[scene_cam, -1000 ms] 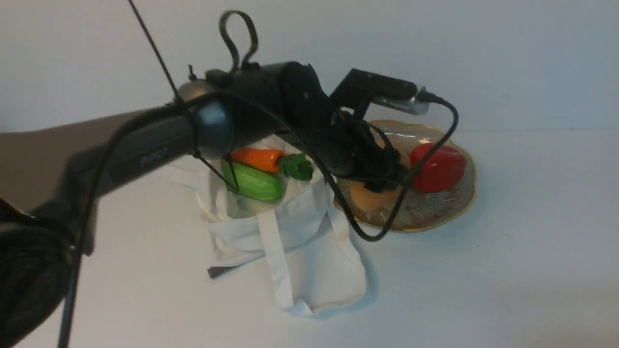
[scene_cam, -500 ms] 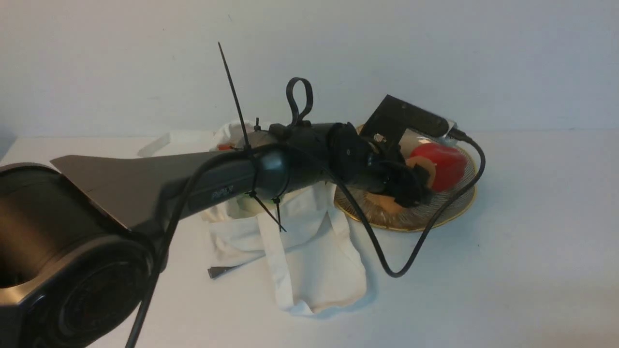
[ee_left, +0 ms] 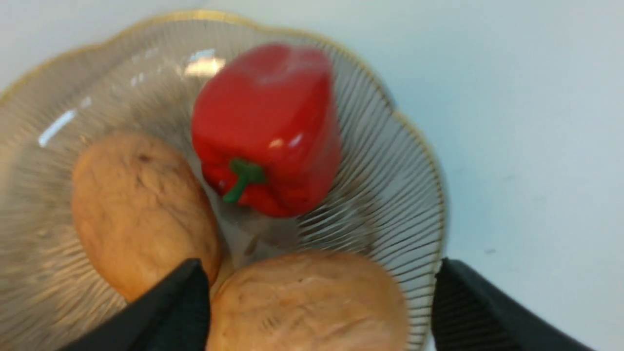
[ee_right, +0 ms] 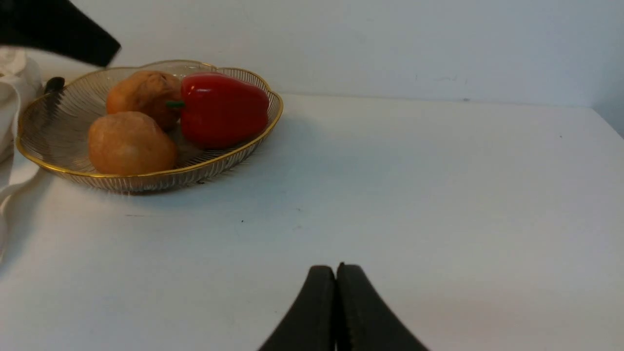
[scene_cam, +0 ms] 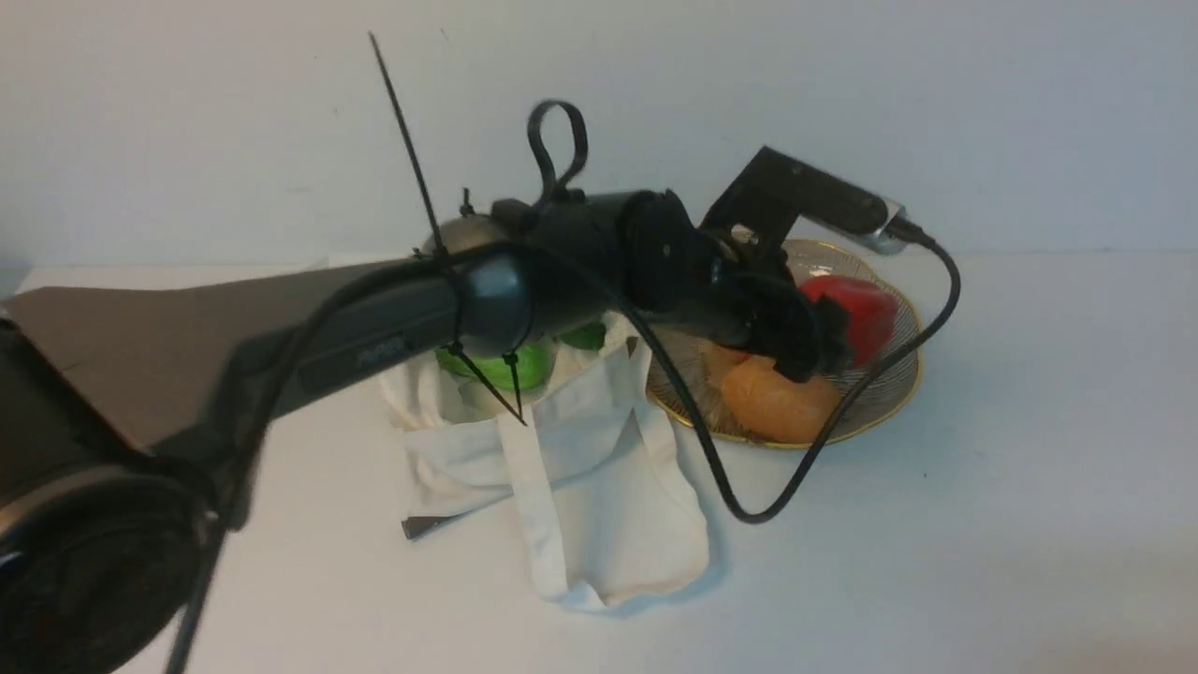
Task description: Take vegetables from cloth bag on white table place on plate.
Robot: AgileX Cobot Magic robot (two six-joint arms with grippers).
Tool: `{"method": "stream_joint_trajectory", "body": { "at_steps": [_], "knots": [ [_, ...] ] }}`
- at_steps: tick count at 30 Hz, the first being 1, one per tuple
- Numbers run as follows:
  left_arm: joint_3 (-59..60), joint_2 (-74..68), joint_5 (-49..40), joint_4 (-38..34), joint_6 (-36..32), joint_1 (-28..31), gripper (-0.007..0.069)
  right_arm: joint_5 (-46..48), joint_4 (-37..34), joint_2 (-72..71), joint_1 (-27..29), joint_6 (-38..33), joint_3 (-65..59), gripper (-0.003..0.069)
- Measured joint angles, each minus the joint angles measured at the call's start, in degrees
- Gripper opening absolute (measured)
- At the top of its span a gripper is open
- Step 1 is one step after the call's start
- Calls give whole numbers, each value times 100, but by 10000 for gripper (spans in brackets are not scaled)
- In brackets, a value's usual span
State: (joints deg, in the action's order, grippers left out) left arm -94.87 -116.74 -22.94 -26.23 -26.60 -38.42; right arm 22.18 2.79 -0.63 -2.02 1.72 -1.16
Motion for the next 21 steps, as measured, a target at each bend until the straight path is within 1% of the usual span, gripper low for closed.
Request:
{"method": "stream_joint_trajectory", "body": {
  "at_steps": [1,2,3,4,5,8,9,11,13,16,17,18,21],
  "knots": [
    [0,176,-204,5,0,0,462,0,0,0,0,0,0,-15],
    [0,265,-258,5,0,0,451,0,0,0,0,0,0,-15],
    [0,737,-867,89,0,0,332,0,0,0,0,0,0,-15],
    [0,880,-1139,138,0,0,279,0,0,0,0,0,0,-15],
    [0,1123,-1479,225,0,0,209,0,0,0,0,0,0,-15],
    [0,1831,-2357,589,-5,0,51,0,0,0,0,0,0,-15],
    [0,2066,-2631,734,2,0,26,0,0,0,0,0,0,-15],
    [0,2297,-2952,878,24,0,8,0,0,0,0,0,0,-15],
    [0,2979,-3832,1315,169,0,-5,0,0,0,0,0,0,-15],
    [0,3565,-4648,1757,600,0,-5,0,0,0,0,0,0,-15],
    [0,3603,-4648,1789,600,0,-5,0,0,0,0,0,0,-15],
    [37,3864,-4786,1995,883,0,-5,0,0,0,0,0,0,-15],
    [351,4386,-4852,2306,1424,0,-5,0,0,0,0,0,0,-15]
  ]
}}
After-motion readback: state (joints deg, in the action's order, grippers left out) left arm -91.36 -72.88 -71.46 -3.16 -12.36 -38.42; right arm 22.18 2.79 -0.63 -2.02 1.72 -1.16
